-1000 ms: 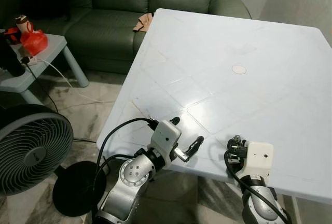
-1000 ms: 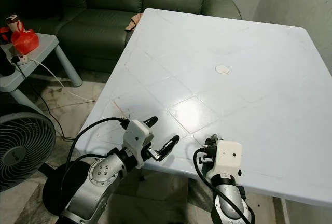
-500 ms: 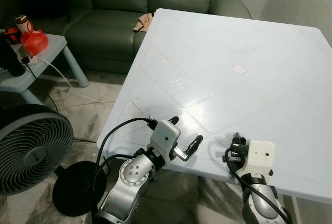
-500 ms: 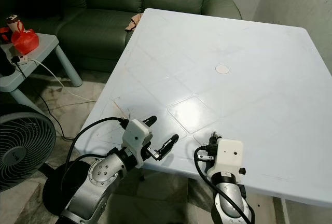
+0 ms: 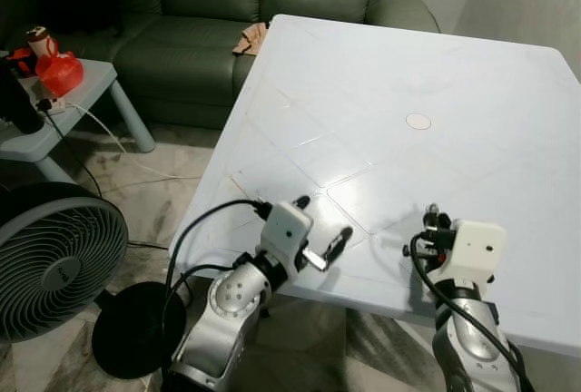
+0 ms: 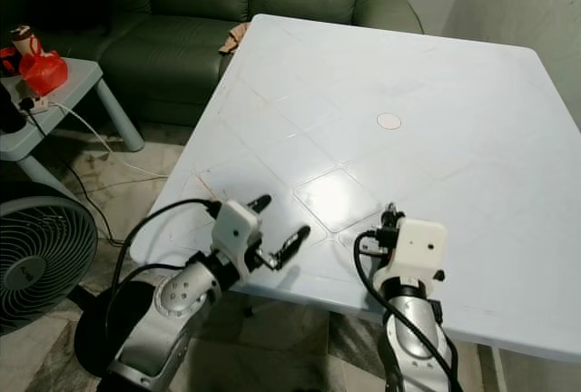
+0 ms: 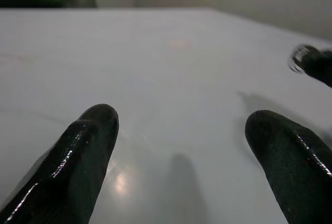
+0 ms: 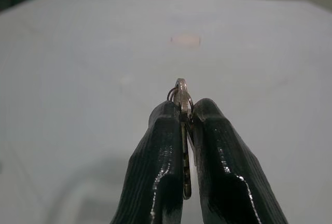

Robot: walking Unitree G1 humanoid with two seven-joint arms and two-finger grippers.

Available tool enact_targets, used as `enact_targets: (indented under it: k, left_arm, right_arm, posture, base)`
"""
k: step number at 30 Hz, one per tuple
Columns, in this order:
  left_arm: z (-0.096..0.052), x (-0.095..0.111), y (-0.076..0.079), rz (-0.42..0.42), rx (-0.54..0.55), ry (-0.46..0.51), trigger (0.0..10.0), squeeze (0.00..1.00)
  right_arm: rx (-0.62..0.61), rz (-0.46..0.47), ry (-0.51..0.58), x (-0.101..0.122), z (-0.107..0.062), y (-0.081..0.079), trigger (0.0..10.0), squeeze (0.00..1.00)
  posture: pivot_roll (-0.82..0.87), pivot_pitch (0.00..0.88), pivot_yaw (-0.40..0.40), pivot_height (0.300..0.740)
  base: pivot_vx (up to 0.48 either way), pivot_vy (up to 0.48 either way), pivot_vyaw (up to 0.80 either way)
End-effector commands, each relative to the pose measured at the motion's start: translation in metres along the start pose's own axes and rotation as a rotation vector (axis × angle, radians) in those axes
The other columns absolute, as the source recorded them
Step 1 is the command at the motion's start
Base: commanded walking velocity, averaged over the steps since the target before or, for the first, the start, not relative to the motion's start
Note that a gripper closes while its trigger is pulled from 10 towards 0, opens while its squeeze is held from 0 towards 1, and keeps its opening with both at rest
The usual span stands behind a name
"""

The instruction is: Hang keys on a hook

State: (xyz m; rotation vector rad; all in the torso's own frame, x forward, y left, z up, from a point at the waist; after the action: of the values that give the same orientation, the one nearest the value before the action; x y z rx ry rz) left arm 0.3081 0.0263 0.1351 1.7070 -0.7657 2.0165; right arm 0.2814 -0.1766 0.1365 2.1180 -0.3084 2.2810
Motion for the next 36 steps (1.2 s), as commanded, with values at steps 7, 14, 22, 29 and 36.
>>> enact_targets:
  k: [7, 14, 22, 29, 36]
  left_arm:
    - [0.002, 0.025, -0.047, -0.051, 0.171, 0.096, 10.0, 0.00]
    - [-0.005, 0.031, -0.092, -0.055, 0.310, 0.127, 10.0, 0.00]
    - [-0.005, 0.041, -0.134, -0.005, 0.382, 0.126, 10.0, 0.00]
    - [-0.004, 0.036, -0.148, 0.005, 0.451, 0.087, 10.0, 0.00]
    - [-0.001, 0.030, -0.146, -0.018, 0.460, 0.080, 10.0, 0.00]
  right_arm:
    - [0.112, 0.038, 0.176, 0.038, 0.005, -0.010, 10.0, 0.00]
    - [0.167, 0.037, 0.194, 0.038, 0.007, -0.014, 10.0, 0.00]
    - [0.134, -0.026, 0.172, 0.037, 0.024, 0.002, 10.0, 0.00]
    - [0.120, -0.023, 0.164, 0.034, 0.028, 0.005, 10.0, 0.00]
    - [0.107, -0.031, 0.165, 0.032, 0.031, 0.005, 10.0, 0.00]
  posture:
    - [-0.10, 0.074, -0.011, 0.740]
    - [-0.09, 0.042, -0.017, 0.740]
    - [-0.08, 0.008, -0.017, 0.740]
    - [-0.08, 0.008, -0.017, 0.740]
    - [-0.08, 0.001, -0.011, 0.740]
  base:
    - [0.000, 0.000, 0.00]
    - [0.000, 0.000, 0.00]
    - [0.000, 0.000, -0.14]
    - [0.000, 0.000, -0.71]
    - [0.000, 0.000, -0.71]
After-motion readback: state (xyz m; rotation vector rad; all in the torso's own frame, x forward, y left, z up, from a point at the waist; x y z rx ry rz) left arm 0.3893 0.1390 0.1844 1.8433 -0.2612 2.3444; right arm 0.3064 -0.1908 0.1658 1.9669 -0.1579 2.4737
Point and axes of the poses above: a point about 5 cm out from each wrist's last joint towards the gripper, its own z axis pointing out of the wrist towards the gripper, its own x axis along the axis of the wrist's last joint, y = z × x, the point moved 3 cm from there along z, pointing out of the wrist towards the gripper, and after that the axes turned 7 degrees about z, right-handed, at the moved point
